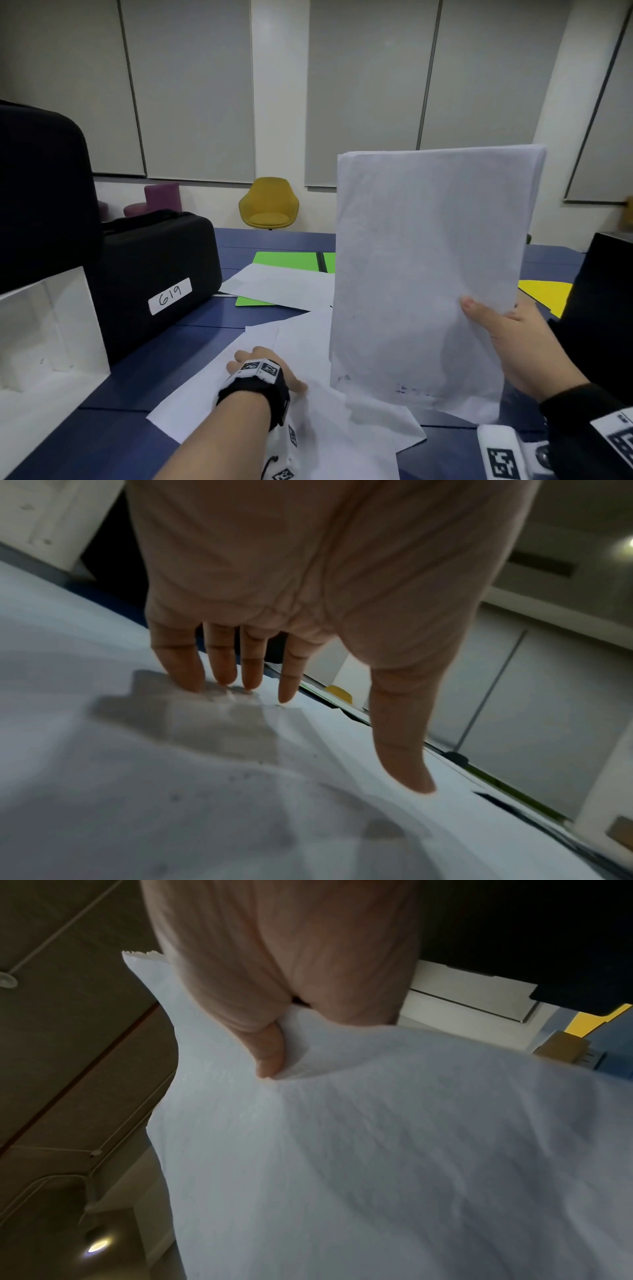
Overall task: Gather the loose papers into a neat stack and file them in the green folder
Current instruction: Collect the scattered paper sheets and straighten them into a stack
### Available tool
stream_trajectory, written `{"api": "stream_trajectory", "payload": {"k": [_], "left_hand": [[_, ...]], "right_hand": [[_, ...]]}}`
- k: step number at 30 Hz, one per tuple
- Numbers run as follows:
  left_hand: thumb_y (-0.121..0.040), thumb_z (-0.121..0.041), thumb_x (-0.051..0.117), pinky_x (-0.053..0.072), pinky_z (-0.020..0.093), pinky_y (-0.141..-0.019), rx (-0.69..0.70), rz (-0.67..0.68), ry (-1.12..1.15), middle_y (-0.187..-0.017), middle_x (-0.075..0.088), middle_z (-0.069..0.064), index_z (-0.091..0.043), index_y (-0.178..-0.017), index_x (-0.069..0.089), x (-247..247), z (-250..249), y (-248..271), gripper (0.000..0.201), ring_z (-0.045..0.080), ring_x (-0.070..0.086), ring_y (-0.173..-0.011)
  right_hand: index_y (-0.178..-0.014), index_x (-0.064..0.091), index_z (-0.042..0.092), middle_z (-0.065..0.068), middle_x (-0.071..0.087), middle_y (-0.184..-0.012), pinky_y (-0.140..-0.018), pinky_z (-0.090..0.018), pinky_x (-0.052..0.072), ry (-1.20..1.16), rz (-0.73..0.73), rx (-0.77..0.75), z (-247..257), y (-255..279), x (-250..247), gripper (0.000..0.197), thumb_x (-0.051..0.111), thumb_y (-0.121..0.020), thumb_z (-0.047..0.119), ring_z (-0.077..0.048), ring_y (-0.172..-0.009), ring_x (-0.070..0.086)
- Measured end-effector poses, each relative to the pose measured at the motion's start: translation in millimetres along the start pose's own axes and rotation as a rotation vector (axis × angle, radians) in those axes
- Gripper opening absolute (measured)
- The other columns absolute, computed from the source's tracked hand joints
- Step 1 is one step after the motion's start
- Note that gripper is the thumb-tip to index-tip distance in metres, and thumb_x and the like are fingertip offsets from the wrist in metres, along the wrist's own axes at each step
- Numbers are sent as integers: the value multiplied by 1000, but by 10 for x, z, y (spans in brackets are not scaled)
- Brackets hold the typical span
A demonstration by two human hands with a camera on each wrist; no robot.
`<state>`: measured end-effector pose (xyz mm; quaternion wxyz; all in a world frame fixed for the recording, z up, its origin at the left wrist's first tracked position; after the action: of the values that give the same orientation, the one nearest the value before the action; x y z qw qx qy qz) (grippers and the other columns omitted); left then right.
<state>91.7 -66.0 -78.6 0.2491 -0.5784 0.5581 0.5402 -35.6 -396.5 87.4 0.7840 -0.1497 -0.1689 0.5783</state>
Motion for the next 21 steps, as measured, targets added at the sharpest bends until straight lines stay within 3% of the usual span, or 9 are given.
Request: {"api": "stream_trajectory", "payload": {"k": [3, 5, 7, 10, 13, 15, 17, 19, 21], "left_hand": [[-58, -61, 78, 42, 40, -102, 70, -15, -91, -131, 37, 7, -16, -134, 39, 43, -157, 42, 97, 28, 43, -127], [-53, -59, 79, 45, 43, -100, 131, 20, -111, -127, 39, 7, -16, -130, 42, 50, -206, 64, 96, 29, 48, -122], [-49, -59, 78, 47, 45, -98, 166, 33, -167, -128, 41, 8, -15, -129, 43, 29, -205, 70, 97, 30, 53, -119], [-54, -56, 81, 48, 42, -98, 193, 26, -226, -131, 42, 8, -13, -132, 41, -32, -165, 45, 98, 30, 57, -118], [-67, -39, 84, 48, 34, -94, 248, 47, -187, -132, 50, 6, -11, -130, 43, -67, -157, 39, 80, 26, 57, -119], [-72, -25, 82, 48, 29, -83, 270, 46, -38, -120, 61, 3, -13, -120, 51, -135, -106, 35, 58, 23, 61, -109], [-73, -16, 79, 51, 28, -80, 243, 76, 209, -106, 68, 5, -12, -109, 62, -216, 43, 1, 40, 23, 66, -98], [-77, -12, 77, 53, 30, -86, 175, 56, 426, -107, 71, 12, -4, -109, 68, -338, 294, -47, 35, 26, 68, -99], [-80, -12, 77, 50, 28, -83, 103, -10, 521, -112, 70, 14, 2, -113, 66, -444, 580, -96, 37, 26, 67, -101]], "right_hand": [[-95, 77, 20, -5, 75, -101, -82, -39, 56, -7, 29, -11, -30, 7, 41, 24, 71, -72, 28, -24, -94, 71], [-91, 78, 27, -4, 76, -99, -79, -34, 57, -21, 59, -17, -66, 18, 67, 46, 85, -51, 50, -20, -89, 72], [-91, 79, 26, -5, 76, -99, -78, -33, 58, -27, 55, -2, -141, 18, 49, 68, 87, -36, 64, -19, -88, 73], [-94, 78, 23, -7, 75, -101, -80, -36, 58, -31, 56, 27, -251, 20, 15, 75, 86, -34, 67, -23, -92, 72], [-97, 77, 22, -8, 75, -104, -85, -43, 56, -22, 62, 49, -323, 35, 11, 78, 86, -35, 68, -27, -96, 71], [-96, 77, 25, -7, 75, -104, -86, -45, 55, -30, 71, 58, -332, 48, 25, 77, 86, -34, 69, -27, -97, 71], [-96, 77, 28, -5, 75, -103, -86, -46, 55, -23, 78, 60, -339, 45, 31, 74, 85, -35, 70, -25, -96, 71], [-94, 77, 29, -2, 76, -101, -85, -43, 56, -20, 78, 51, -350, 28, 37, 73, 85, -34, 70, -21, -93, 72], [-93, 78, 29, -1, 76, -99, -82, -40, 57, -42, 74, 45, -364, -9, 50, 72, 86, -33, 69, -19, -90, 72]]}}
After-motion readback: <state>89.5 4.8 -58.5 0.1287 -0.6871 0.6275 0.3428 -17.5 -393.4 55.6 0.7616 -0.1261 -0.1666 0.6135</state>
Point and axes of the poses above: each hand's wrist, its own y-axis away from the middle knuckle, its own x-axis out of the palm, z = x × y, the point moved 9 cm from there along -y, towards the middle knuckle
